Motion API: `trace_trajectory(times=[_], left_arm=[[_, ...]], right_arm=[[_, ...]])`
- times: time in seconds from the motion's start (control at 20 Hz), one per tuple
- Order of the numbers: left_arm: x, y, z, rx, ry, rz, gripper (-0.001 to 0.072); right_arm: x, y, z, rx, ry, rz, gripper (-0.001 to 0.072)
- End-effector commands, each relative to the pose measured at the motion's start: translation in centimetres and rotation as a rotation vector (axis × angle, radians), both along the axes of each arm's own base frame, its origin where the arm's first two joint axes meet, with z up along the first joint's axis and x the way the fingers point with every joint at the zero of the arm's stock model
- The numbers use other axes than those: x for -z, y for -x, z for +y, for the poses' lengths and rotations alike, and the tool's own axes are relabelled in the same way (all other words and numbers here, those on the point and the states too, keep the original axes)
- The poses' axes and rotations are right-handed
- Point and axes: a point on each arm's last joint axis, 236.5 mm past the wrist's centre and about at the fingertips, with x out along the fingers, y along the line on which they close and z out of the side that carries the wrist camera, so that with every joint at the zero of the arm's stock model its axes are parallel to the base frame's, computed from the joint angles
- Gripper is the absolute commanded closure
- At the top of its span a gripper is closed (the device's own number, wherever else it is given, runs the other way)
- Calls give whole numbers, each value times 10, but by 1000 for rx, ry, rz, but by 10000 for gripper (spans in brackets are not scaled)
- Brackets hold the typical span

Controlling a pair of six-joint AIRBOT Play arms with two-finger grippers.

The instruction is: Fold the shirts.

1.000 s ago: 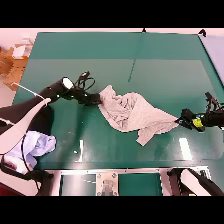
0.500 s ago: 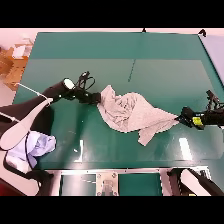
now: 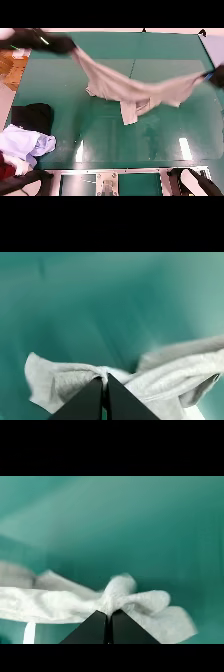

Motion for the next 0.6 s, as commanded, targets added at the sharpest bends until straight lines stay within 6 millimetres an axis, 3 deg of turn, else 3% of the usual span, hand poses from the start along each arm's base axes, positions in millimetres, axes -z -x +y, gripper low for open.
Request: trace_trajectory(times=[0.0,0.1,0.2,0.25,0.35,0.4,0.55], left_arm=[[-152,90,38,-98,24,-350,688],[-213,147,46,-106,63,-514,688],[-249,194,57,-129,94,-629,688],[-259,211,63,-149,105,-663,688],[-263,231,80,-211,89,-686,688],[-258,231,91,-259,70,-669,687],[-221,211,116,-367,-15,-531,688]], right_arm=[[-163,46,31,-15,161,-382,699],[-231,88,51,7,270,-576,699],[-277,126,59,81,366,-727,698],[-295,146,59,134,398,-786,699],[-313,172,52,232,465,-847,698],[-313,178,47,266,492,-844,698],[-294,168,32,291,504,-763,698]])
